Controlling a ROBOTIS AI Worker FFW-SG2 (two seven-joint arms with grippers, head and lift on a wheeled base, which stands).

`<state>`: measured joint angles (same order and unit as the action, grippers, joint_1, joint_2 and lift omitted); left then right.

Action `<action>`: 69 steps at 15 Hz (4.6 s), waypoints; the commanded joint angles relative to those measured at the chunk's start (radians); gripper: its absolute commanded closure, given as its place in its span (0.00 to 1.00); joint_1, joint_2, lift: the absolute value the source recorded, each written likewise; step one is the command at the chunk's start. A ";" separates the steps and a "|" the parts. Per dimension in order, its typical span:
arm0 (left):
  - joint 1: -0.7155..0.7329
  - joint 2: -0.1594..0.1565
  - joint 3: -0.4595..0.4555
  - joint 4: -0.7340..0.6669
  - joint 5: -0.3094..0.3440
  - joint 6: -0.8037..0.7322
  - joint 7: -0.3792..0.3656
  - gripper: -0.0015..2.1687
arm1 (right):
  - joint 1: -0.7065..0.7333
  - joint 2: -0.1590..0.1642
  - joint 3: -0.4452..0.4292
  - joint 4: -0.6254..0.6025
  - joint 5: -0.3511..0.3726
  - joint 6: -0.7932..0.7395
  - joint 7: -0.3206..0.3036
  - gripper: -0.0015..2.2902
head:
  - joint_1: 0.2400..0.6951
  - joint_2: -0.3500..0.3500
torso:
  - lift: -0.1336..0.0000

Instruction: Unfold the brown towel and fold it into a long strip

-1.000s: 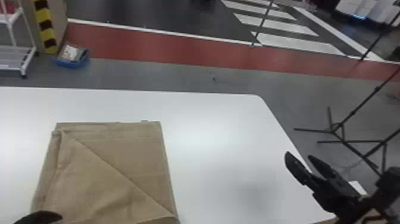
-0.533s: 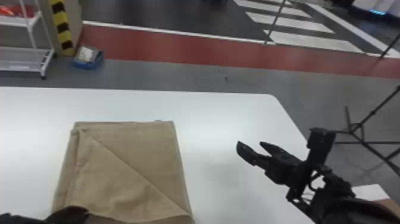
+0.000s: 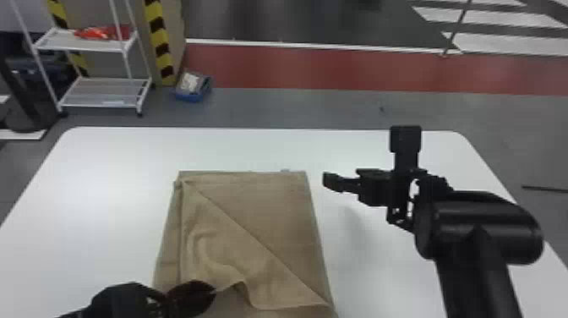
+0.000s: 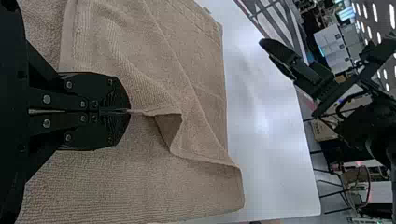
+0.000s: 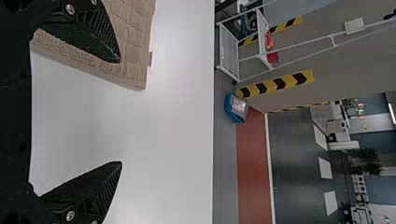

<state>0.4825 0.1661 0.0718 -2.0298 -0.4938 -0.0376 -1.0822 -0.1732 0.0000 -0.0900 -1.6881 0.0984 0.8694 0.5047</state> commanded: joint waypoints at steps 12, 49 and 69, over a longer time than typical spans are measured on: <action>-0.154 0.124 -0.178 0.097 0.047 0.003 0.005 0.88 | -0.259 0.001 0.121 0.465 0.096 -0.109 0.130 0.19 | 1.00 0.43 | 0.14; -0.259 0.084 -0.004 0.111 0.152 0.258 0.335 0.88 | 0.658 -0.106 -0.244 -0.621 1.239 -0.689 0.650 0.04 | 1.00 0.14 | 0.14; -0.249 0.073 0.023 0.122 0.158 0.242 0.340 0.88 | 0.390 -0.167 -0.145 -0.387 1.024 -0.569 0.862 0.98 | 1.00 0.30 | 0.14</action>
<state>0.2382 0.2394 0.0883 -1.9062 -0.3407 0.2050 -0.7432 0.2163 -0.1671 -0.1948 -2.0292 1.1965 0.2547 1.3590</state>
